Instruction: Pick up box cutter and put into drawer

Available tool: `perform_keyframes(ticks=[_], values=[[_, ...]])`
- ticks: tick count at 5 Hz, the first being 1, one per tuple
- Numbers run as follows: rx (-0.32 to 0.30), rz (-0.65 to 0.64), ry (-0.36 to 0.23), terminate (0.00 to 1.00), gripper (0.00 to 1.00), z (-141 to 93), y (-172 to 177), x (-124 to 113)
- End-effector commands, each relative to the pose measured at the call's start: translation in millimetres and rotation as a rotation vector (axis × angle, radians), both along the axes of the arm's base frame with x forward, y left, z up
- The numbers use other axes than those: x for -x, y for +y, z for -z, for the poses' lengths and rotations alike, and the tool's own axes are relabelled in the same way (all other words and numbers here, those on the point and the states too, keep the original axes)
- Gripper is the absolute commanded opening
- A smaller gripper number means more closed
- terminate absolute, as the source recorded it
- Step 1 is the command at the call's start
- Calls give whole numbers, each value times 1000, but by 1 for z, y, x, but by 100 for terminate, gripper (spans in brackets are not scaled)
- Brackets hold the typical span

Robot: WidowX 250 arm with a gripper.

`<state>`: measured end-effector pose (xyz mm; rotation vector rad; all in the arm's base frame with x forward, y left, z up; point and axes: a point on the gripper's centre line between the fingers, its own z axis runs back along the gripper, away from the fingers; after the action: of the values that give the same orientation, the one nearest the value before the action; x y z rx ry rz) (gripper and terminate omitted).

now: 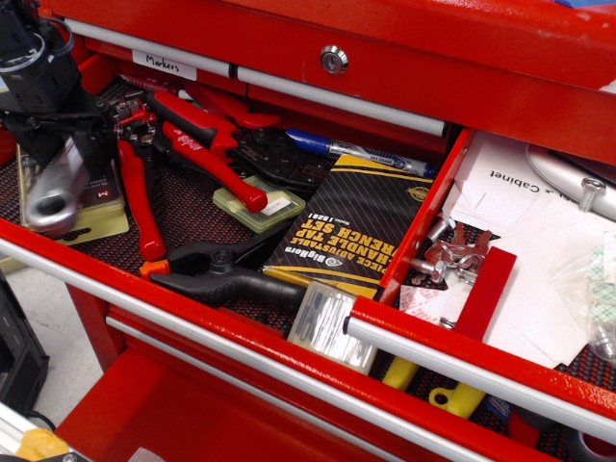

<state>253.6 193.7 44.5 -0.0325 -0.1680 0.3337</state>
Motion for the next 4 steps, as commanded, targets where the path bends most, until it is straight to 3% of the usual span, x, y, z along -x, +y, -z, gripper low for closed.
perform_keyframes(ticks=[1,2,3,4], values=[[-75,-69,89,0,0,-59,-36,-2],[-102,-135,144,0,0,-93,-60,-8],[-110,-285,182,0,0,-123,-106,-11],[-112,-446,180,0,0,-135,-155,-18]])
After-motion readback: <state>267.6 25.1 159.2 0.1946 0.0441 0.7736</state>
